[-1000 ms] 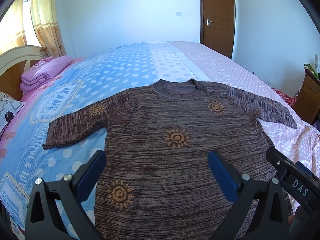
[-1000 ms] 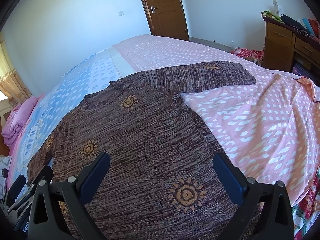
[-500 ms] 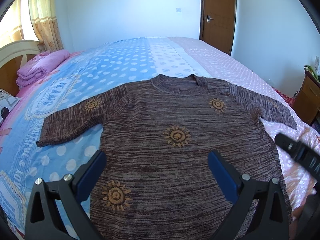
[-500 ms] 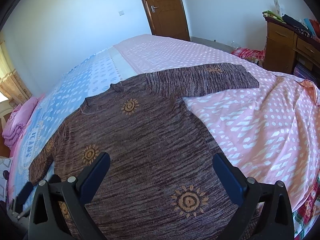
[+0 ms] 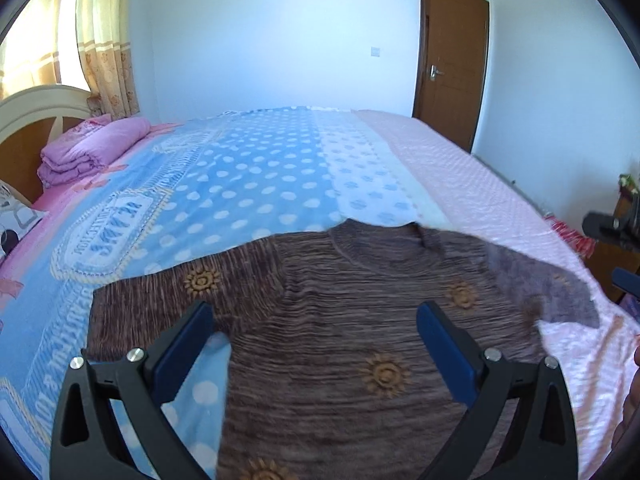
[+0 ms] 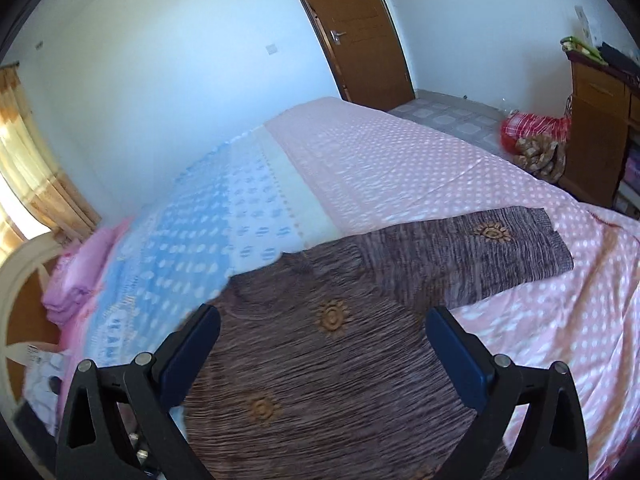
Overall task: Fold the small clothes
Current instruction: 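Grasp the sweater's sleeve and side edge with the right gripper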
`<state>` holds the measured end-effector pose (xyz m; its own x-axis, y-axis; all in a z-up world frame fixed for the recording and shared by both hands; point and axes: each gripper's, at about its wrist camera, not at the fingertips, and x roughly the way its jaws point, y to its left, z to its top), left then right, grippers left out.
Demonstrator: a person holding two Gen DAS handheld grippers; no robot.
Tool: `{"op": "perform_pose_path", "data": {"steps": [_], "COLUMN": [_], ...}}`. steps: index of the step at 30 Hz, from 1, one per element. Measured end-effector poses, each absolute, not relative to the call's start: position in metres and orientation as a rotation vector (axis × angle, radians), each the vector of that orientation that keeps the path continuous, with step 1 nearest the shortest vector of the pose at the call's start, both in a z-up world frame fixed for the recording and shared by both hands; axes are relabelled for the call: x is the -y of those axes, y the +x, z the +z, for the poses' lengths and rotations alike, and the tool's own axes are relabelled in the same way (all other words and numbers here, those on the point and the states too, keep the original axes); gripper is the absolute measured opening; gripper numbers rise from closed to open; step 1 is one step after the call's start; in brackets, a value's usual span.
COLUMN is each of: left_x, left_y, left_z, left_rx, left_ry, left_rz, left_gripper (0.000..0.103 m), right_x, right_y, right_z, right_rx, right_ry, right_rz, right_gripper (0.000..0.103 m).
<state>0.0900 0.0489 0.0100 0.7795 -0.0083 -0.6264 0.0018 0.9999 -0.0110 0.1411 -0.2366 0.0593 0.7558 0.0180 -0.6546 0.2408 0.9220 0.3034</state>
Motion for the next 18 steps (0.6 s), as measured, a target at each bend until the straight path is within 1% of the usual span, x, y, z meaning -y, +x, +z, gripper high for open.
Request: {"op": "perform_pose_path", "data": {"steps": [3,7,8,9,10,11,12,16,18], "left_x": [-0.056,-0.065,-0.066,-0.068,-0.068,-0.068,-0.067,-0.062,-0.061], "left_y": [0.104,0.119,0.122,0.125,0.127,0.13,0.132,0.135,0.14], "left_z": [-0.015,-0.044,-0.05,-0.055,-0.059,-0.064,-0.069,-0.084,-0.093], "left_rx": [-0.684,-0.696,-0.699,-0.7,-0.7,-0.699,-0.702,-0.711,-0.748], "left_ry": [-0.004,-0.024,-0.031,-0.038,-0.044,-0.047,-0.046,-0.021,-0.023], "left_rz": [0.0,0.025,0.03,0.036,0.038,0.037,0.034,0.034,0.032], "left_gripper": [0.103,0.103,0.103,0.103,0.103,0.103,0.103,0.103,0.103], "right_x": [0.251,0.307,0.326,0.348,0.367,0.388,0.41,0.477,0.503], "right_y": [0.154,0.159,0.16,0.16,0.161,0.162,0.164,0.167,0.172], "right_z": [0.027,-0.001,-0.006,-0.01,-0.014,-0.018,-0.024,-0.039,-0.051], "right_rx": [-0.726,-0.708,-0.71,-0.711,-0.712,-0.715,-0.724,-0.726,-0.759], "right_ry": [0.264,0.198,0.203,0.226,0.251,0.28,0.309,0.367,0.388], "right_rz": [-0.198,-0.336,-0.378,-0.413,-0.438,-0.462,-0.487,-0.589,-0.613], "right_gripper": [0.102,0.1,0.097,0.086,0.079,0.068,0.062,0.061,0.061]}}
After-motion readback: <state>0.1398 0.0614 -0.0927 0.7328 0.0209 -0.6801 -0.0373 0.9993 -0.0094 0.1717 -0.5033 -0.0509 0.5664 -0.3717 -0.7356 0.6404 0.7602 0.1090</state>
